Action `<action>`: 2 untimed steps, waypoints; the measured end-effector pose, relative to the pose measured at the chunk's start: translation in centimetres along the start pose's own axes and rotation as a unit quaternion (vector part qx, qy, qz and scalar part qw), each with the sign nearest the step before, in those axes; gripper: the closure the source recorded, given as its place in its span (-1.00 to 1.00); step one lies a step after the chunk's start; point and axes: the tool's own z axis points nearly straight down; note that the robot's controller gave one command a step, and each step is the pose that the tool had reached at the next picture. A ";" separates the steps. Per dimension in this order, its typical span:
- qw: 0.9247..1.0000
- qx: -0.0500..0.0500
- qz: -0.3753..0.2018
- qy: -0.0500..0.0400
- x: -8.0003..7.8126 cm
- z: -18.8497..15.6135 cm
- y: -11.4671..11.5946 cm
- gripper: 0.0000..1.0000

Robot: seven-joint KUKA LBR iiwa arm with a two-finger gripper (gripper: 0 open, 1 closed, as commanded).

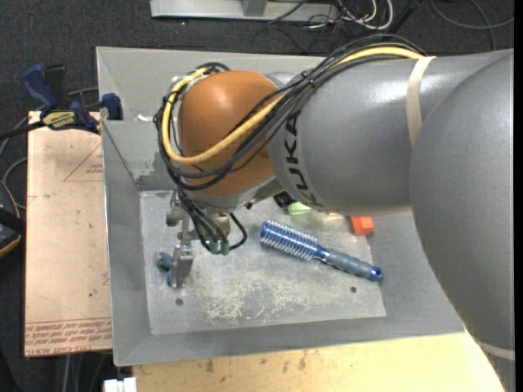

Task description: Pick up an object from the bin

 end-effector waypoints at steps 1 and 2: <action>1.000 -0.001 0.002 -0.003 -0.2 -0.4 -0.1 1.00; 0.997 0.000 0.075 -0.003 -1.0 2.7 -5.3 1.00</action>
Offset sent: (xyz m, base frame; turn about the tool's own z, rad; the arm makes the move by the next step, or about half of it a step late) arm 0.0000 0.0000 0.0000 0.0000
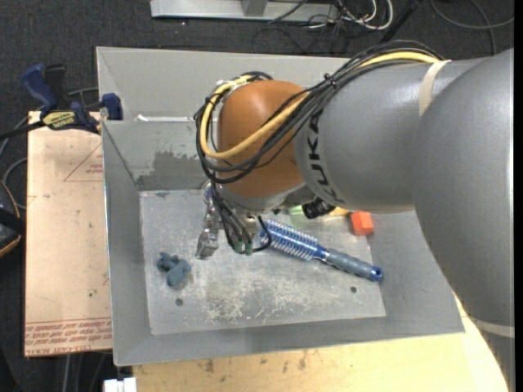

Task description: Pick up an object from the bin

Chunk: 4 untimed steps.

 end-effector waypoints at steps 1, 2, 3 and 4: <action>1.000 -0.001 -0.001 0.000 0.0 -0.1 0.2 -1.00; 1.000 -0.003 -0.026 -0.003 5.2 9.0 2.1 -1.00; 0.994 -0.001 0.111 -0.003 2.6 5.0 -3.0 -1.00; 0.997 -0.005 0.073 -0.004 1.2 0.6 5.3 -1.00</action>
Offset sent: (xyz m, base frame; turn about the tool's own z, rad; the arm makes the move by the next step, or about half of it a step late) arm 0.0000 0.0000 0.0000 0.0000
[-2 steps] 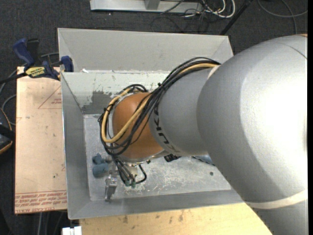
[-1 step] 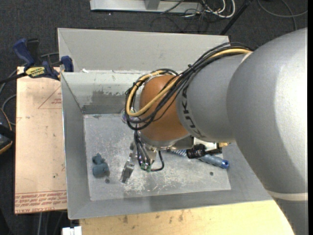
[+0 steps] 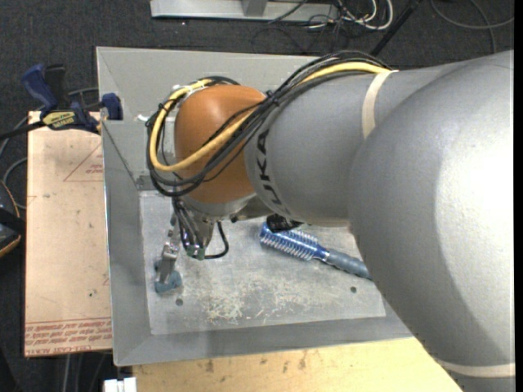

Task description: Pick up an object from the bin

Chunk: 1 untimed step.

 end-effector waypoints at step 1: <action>0.968 0.001 -0.252 0.001 2.3 9.2 -4.5 -1.00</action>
Offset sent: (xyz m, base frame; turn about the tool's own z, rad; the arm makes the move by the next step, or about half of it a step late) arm -0.0370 -0.0377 -0.0955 -0.5111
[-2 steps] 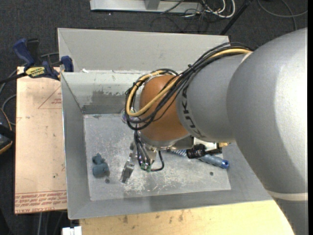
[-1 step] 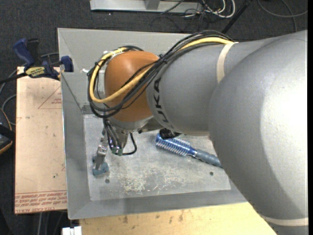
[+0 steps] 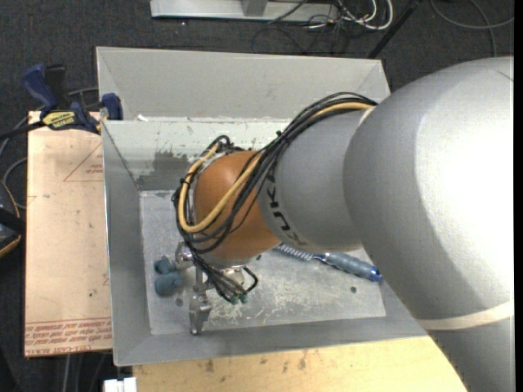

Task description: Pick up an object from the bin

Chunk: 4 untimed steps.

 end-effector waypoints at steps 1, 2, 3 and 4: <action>0.998 0.000 -0.066 -0.002 -1.9 -13.1 3.1 -1.00; 1.000 -0.001 0.010 -0.001 -2.5 0.1 3.3 -1.00; 1.000 -0.002 0.011 -0.006 -2.8 -0.4 3.4 1.00; 0.991 -0.002 -0.135 -0.009 1.8 -0.4 -0.9 1.00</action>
Offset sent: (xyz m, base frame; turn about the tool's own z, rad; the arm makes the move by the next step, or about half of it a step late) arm 0.0087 0.0316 0.1266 -0.1329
